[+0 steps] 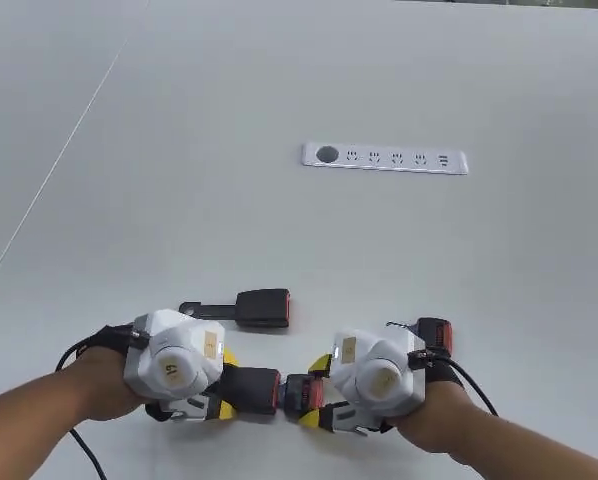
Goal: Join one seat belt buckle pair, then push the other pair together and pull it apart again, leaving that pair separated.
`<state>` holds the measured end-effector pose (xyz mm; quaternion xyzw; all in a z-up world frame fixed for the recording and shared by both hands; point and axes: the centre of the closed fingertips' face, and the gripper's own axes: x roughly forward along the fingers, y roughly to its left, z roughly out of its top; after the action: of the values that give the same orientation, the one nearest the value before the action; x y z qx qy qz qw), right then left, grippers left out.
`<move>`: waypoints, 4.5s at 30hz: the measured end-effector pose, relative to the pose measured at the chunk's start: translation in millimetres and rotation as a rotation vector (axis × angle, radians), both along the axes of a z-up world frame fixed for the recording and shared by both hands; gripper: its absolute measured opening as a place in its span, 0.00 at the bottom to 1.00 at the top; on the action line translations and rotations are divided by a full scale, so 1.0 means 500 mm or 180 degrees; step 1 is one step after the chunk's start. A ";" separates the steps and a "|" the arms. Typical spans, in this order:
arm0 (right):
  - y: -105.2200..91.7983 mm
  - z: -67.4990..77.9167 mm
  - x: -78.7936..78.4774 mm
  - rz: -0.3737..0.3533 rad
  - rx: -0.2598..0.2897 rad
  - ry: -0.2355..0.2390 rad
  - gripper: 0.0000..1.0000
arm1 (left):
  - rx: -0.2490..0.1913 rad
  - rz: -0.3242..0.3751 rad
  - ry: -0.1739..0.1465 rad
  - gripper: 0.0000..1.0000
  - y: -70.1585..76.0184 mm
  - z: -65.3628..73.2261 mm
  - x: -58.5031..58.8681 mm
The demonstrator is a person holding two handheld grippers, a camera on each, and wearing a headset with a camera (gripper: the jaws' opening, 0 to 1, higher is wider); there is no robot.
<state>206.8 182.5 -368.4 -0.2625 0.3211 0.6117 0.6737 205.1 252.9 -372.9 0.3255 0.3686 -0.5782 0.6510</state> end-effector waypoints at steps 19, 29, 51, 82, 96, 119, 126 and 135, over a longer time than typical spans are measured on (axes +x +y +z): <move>-0.002 0.005 -0.010 -0.0123 0.0211 -0.0028 0.33 | -0.0161 -0.0084 0.0015 0.31 0.007 0.000 0.003; -0.004 0.005 -0.013 -0.0163 0.0266 -0.0032 0.33 | -0.0201 -0.0094 0.0022 0.30 0.005 0.001 0.001; -0.018 0.025 -0.005 -0.0466 0.0246 -0.0140 0.65 | -0.0282 0.0332 -0.0013 0.56 -0.016 0.023 0.003; -0.278 0.107 0.136 -0.1056 0.0350 -0.0232 0.72 | -0.0459 0.0644 -0.0559 0.64 0.002 0.131 0.179; -0.332 0.025 0.157 -0.0944 0.0067 0.0112 0.71 | -0.0232 0.0345 -0.0262 0.63 -0.023 0.056 0.215; -0.335 0.004 0.146 -0.0496 -0.0208 0.0132 0.45 | -0.0150 0.0049 -0.0006 0.43 -0.031 0.008 0.206; -0.345 0.000 0.157 -0.0374 -0.0278 0.0060 0.36 | -0.0078 -0.0256 -0.0011 0.33 -0.039 0.011 0.185; -0.342 0.004 0.154 -0.0219 -0.0337 0.0017 0.35 | -0.0029 -0.0396 0.0003 0.33 -0.041 0.012 0.186</move>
<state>283.6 11.7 -366.5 -0.2850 0.3636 0.5710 0.6786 297.9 232.6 -366.7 0.3445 0.3453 -0.6195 0.6151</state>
